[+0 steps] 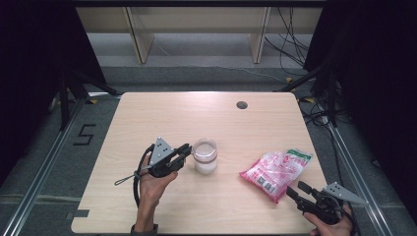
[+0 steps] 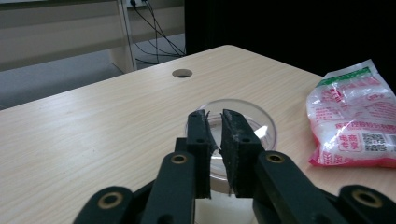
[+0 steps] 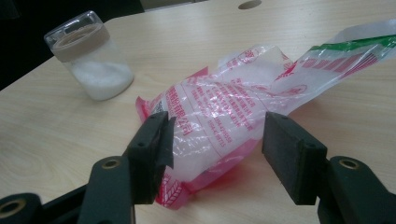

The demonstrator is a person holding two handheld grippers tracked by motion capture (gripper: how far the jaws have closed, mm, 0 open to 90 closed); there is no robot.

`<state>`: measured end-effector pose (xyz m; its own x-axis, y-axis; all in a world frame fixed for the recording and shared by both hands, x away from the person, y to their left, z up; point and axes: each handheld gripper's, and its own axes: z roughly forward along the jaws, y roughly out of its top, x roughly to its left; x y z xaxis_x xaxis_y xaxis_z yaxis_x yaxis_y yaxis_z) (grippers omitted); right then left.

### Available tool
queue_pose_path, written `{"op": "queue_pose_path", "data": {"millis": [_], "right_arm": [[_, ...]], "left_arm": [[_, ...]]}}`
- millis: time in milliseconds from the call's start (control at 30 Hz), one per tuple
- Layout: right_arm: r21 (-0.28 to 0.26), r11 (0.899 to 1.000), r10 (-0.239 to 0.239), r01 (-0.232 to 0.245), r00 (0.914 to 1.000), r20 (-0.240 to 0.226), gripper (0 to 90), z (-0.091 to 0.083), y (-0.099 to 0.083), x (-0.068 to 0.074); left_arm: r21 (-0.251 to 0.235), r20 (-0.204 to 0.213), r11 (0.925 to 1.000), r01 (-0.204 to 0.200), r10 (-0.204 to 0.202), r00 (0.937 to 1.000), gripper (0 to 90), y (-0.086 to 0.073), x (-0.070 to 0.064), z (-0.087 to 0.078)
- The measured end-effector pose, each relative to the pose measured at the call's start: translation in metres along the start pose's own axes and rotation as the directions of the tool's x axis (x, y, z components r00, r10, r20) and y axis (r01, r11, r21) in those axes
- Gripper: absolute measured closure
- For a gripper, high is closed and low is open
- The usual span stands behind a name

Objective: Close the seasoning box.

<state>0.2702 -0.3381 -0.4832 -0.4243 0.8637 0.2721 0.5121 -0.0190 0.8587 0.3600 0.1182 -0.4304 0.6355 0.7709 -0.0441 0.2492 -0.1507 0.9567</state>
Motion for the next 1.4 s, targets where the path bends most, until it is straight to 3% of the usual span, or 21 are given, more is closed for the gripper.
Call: {"op": "queue_pose_path", "data": {"millis": [67, 200, 367, 400, 500, 533, 567, 600, 633, 733, 767, 800, 833, 867, 933, 1167, 1233, 1267, 1333, 1400], "right_arm": [[0.0, 1.0, -0.002, 0.002, 1.0, 0.0, 42.6, 0.0, 0.0, 0.0], [-0.015, 1.0, 0.013, -0.013, 0.9999, 0.009, 42.6, 0.001, 0.0, 0.002], [-0.027, 0.999, 0.02, -0.021, 0.9997, -0.015, 42.5, 0.002, 0.0, 0.002], [-0.023, 1.0, 0.002, -0.002, 1.0, -0.006, 42.5, 0.002, -0.001, 0.001], [-0.032, 0.999, 0.002, -0.003, 0.9998, -0.02, 42.4, 0.003, 0.0, 0.002], [-0.02, 0.999, 0.048, -0.048, 0.9984, -0.029, 42.4, 0.003, -0.001, 0.006], [-0.018, 0.999, 0.049, -0.05, 0.9983, -0.03, 42.4, 0.003, -0.001, 0.006], [-0.015, 0.999, 0.045, -0.046, 0.9985, -0.031, 42.4, 0.002, -0.001, 0.006], [-0.015, 1.0, 0.003, -0.003, 0.9998, -0.017, 42.4, 0.003, 0.0, 0.004], [-0.024, 1.0, -0.02, 0.019, 0.9997, -0.014, 42.2, 0.004, 0.0, 0.004], [-0.01, 1.0, 0.019, -0.019, 0.9996, -0.022, 42.1, 0.004, -0.001, 0.007], [-0.01, 1.0, 0.019, -0.019, 0.9996, -0.022, 42.1, 0.004, -0.001, 0.007], [-0.013, 1.0, -0.011, 0.011, 0.9998, -0.019, 42.0, 0.004, 0.0, 0.005], [-0.013, 1.0, -0.01, 0.009, 0.9998, -0.019, 41.9, 0.004, 0.0, 0.006], [-0.012, 1.0, -0.004, 0.004, 0.9996, -0.027, 41.9, 0.004, 0.0, 0.006], [-0.014, 1.0, -0.009, 0.008, 0.9989, -0.046, 41.5, 0.004, 0.0, 0.008], [0.016, 0.999, -0.028, 0.028, 0.9994, -0.023, 41.0, 0.003, 0.0, 0.007], [0.014, 0.999, 0.03, -0.029, 0.9986, -0.043, 40.9, 0.003, 0.0, 0.012], [-0.01, 1.0, -0.001, 0.0, 0.9988, -0.049, 40.7, 0.005, -0.001, 0.01], [0.016, 1.0, -0.023, 0.023, 0.9992, -0.031, 40.4, 0.004, 0.0, 0.01]], "left_arm": [[0.008, 0.002, 0.9999, -0.013, 0.013, 0.9999, 76.3, 0.001, 0.001, -0.001], [0.019, 0.012, 0.9998, 0.0, 0.0, 0.9999, 70.4, 0.002, 0.001, -0.001], [0.062, 0.031, 0.9979, -0.017, 0.016, 0.9994, 64.2, 0.001, 0.001, 0.004], [0.065, 0.037, 0.9978, -0.007, 0.004, 0.9993, 63.9, 0.001, -0.001, 0.005], [0.094, 0.06, 0.995, -0.034, 0.028, 0.9978, 61.0, 0.002, -0.004, 0.007], [0.103, 0.059, 0.9938, -0.042, 0.036, 0.9976, 60.6, 0.001, -0.005, 0.008], [0.113, 0.057, 0.9923, -0.049, 0.043, 0.9975, 59.9, 0.001, -0.006, 0.008], [0.116, 0.056, 0.9917, -0.054, 0.048, 0.9973, 58.9, 0.001, -0.006, 0.008], [0.112, 0.061, 0.9925, -0.05, 0.043, 0.9972, 57.2, 0.0, -0.007, 0.009], [0.125, 0.067, 0.9891, -0.077, 0.069, 0.9954, 54.9, -0.004, -0.014, 0.008], [0.126, 0.074, 0.9888, -0.08, 0.071, 0.9948, 52.7, -0.006, -0.014, 0.006], [0.126, 0.074, 0.9888, -0.08, 0.071, 0.9948, 51.4, -0.006, -0.014, 0.006], [0.125, 0.102, 0.9912, -0.043, 0.03, 0.9943, 50.3, -0.011, -0.016, 0.006], [0.125, 0.109, 0.9913, -0.041, 0.028, 0.9937, 49.7, -0.012, -0.016, 0.006], [0.14, 0.113, 0.9882, -0.062, 0.046, 0.9925, 47.0, -0.015, -0.02, 0.005], [0.144, 0.138, 0.9873, -0.067, 0.047, 0.9893, 42.4, -0.031, -0.036, 0.003], [0.16, 0.134, 0.9843, -0.075, 0.054, 0.9895, 41.2, -0.036, -0.04, 0.001], [0.155, 0.139, 0.9852, -0.073, 0.051, 0.989, 40.2, -0.038, -0.041, 0.001], [0.162, 0.142, 0.9846, -0.065, 0.042, 0.989, 37.5, -0.041, -0.042, 0.0], [0.168, 0.138, 0.9836, -0.064, 0.041, 0.9897, 36.3, -0.042, -0.044, -0.003]]}}
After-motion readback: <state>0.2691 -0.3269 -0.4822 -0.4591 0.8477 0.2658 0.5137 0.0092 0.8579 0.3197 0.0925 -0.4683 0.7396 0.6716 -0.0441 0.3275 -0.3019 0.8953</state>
